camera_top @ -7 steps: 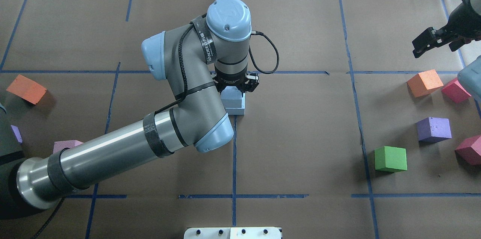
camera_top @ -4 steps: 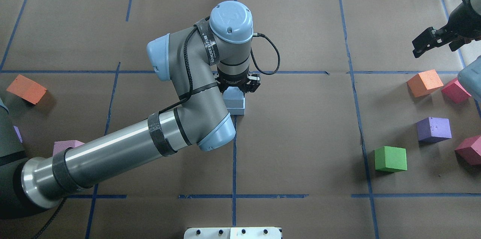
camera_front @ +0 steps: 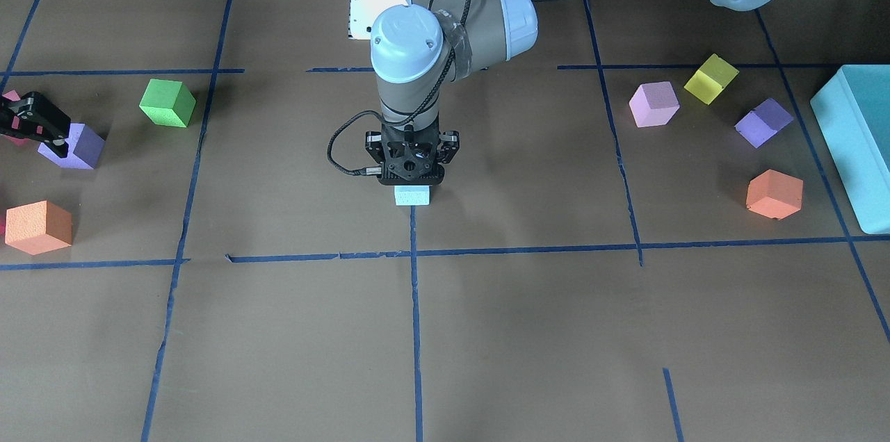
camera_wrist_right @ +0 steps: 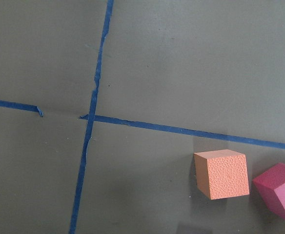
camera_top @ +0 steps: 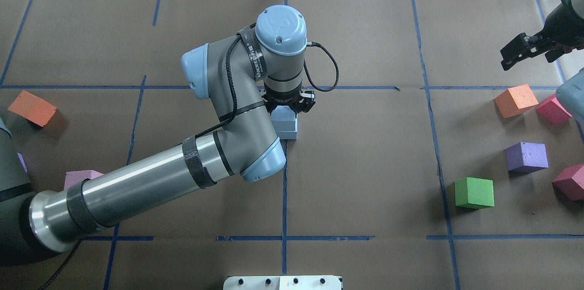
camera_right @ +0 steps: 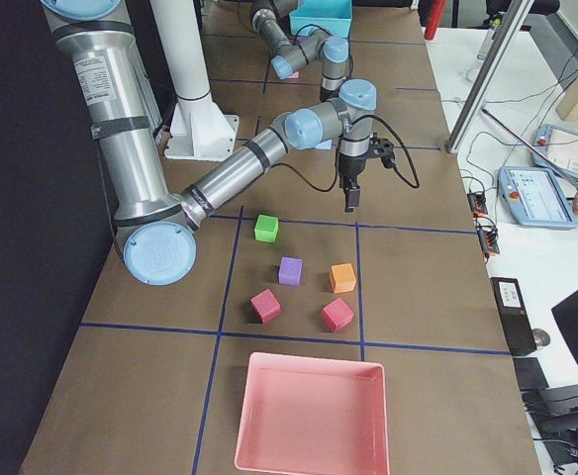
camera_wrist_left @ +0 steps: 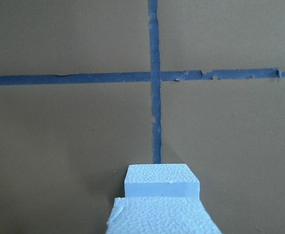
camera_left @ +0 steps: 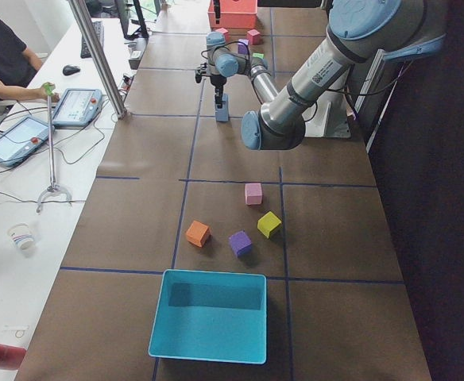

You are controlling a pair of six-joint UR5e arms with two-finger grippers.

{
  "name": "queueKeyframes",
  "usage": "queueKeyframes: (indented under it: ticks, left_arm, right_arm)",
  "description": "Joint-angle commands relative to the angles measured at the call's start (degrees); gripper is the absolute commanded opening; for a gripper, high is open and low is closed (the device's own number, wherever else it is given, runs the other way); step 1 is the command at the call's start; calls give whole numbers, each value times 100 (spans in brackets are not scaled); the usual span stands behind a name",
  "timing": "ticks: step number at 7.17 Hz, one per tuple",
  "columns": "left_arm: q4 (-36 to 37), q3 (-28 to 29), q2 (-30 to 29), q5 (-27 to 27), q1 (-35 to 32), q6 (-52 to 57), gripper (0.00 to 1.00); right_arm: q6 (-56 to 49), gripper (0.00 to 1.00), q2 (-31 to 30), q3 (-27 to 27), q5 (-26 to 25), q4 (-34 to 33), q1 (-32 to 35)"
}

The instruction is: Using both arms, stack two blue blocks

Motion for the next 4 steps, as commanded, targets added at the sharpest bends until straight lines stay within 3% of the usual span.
queueKeyframes:
  ticks: [1,4]
  left_arm:
    - [-51,40,-23,4,0,-78,11]
    - [-51,49,-23,12,53,-78,14]
  right_arm:
    - [1,100,-1,-6,0,0,-6]
    - [18,100,-1,-23,0,0,-6]
